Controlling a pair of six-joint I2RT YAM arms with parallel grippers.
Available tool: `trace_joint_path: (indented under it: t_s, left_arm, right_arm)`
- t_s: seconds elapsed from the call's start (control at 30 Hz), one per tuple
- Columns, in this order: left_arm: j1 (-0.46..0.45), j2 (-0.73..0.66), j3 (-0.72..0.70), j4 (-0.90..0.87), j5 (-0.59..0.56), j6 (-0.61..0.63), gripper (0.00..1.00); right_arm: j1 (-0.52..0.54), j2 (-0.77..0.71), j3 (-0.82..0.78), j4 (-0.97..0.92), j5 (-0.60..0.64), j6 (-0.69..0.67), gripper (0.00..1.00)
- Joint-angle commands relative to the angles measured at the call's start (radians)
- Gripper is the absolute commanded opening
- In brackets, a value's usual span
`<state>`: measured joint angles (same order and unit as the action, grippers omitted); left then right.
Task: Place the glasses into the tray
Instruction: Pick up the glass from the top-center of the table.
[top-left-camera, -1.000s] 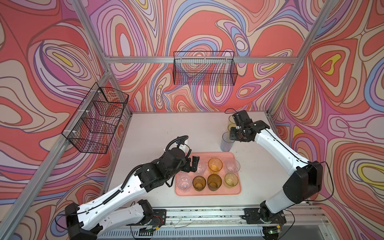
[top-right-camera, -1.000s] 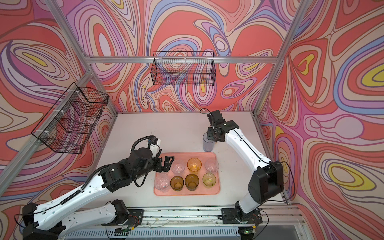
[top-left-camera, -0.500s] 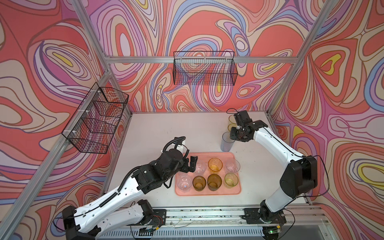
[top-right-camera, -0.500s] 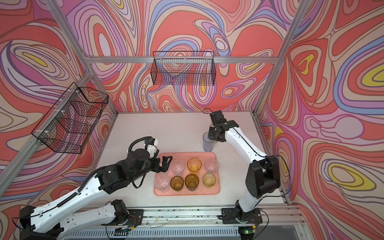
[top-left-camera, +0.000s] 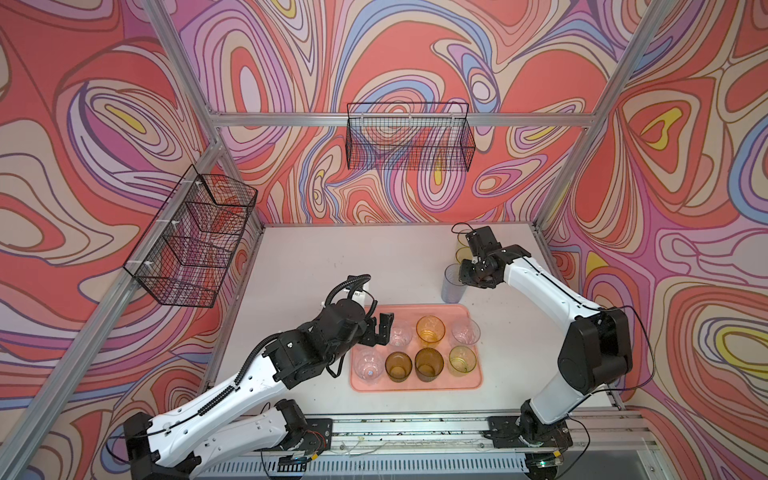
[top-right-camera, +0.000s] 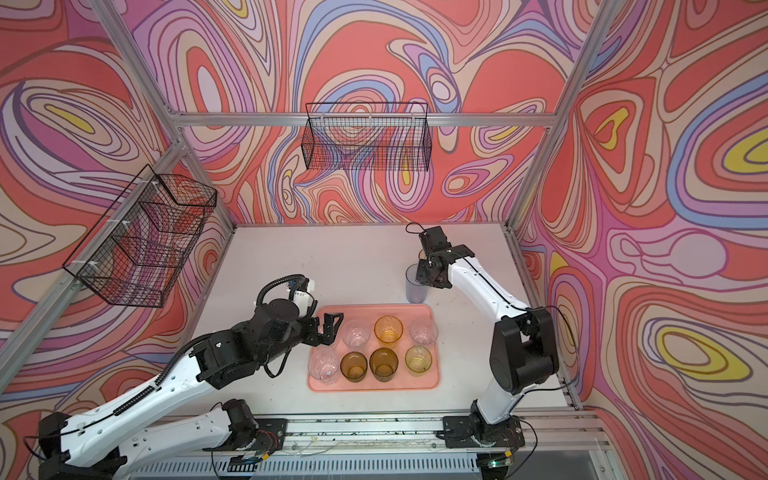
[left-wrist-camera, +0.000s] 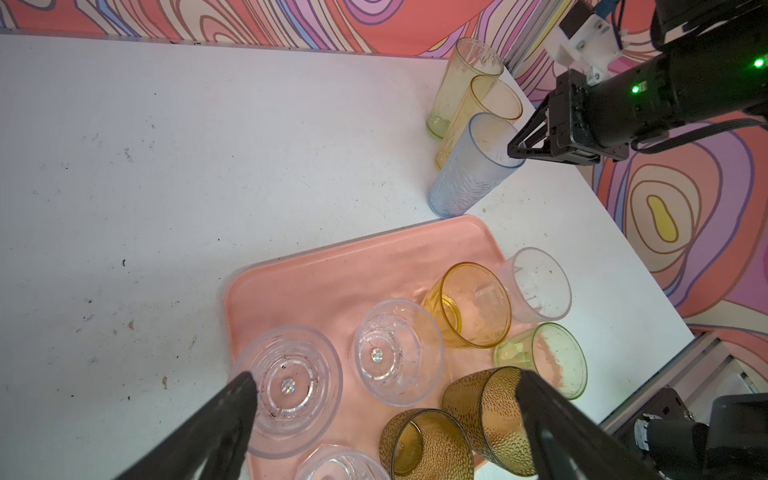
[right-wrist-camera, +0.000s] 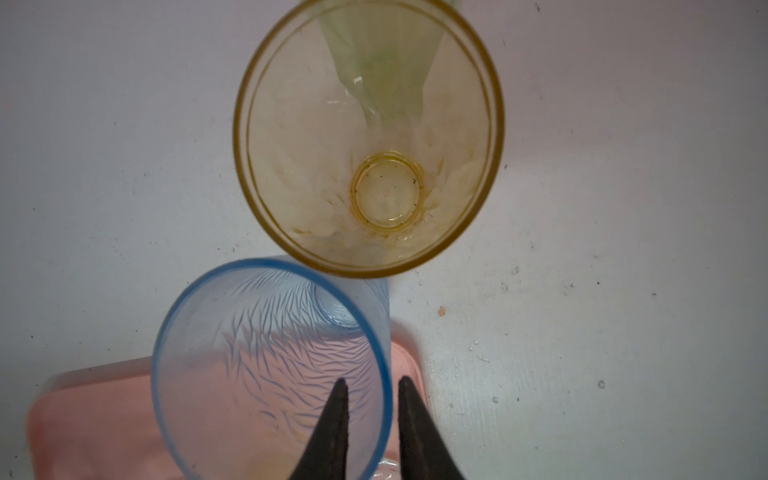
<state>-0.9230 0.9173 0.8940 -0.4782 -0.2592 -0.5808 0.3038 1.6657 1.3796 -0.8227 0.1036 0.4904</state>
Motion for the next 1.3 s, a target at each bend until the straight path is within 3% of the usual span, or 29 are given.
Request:
trace_joint_path:
  t_s: [0.0,0.43,0.63,0.73,1.27]
  left_arm:
    - [-0.002,-0.017,-0.012,-0.016,-0.018,-0.016,1.00]
    - [-0.002,-0.009,-0.021,0.010,-0.022,-0.008,1.00]
    - [-0.002,0.017,-0.015,0.021,-0.017,-0.002,1.00]
    - [-0.002,0.027,-0.010,0.021,-0.021,0.002,1.00]
    - [-0.002,0.017,-0.006,0.012,-0.045,0.012,1.00]
  right_arm:
    - [-0.006,0.003,-0.013,0.020,-0.005,-0.001,0.21]
    - [-0.006,0.016,-0.011,0.047,-0.076,-0.003,0.16]
    - [-0.006,0.017,-0.002,0.052,-0.103,0.000,0.08]
    - [-0.006,0.022,0.002,0.053,-0.124,-0.007,0.00]
    - [-0.005,0.025,0.027,0.074,-0.218,-0.009,0.00]
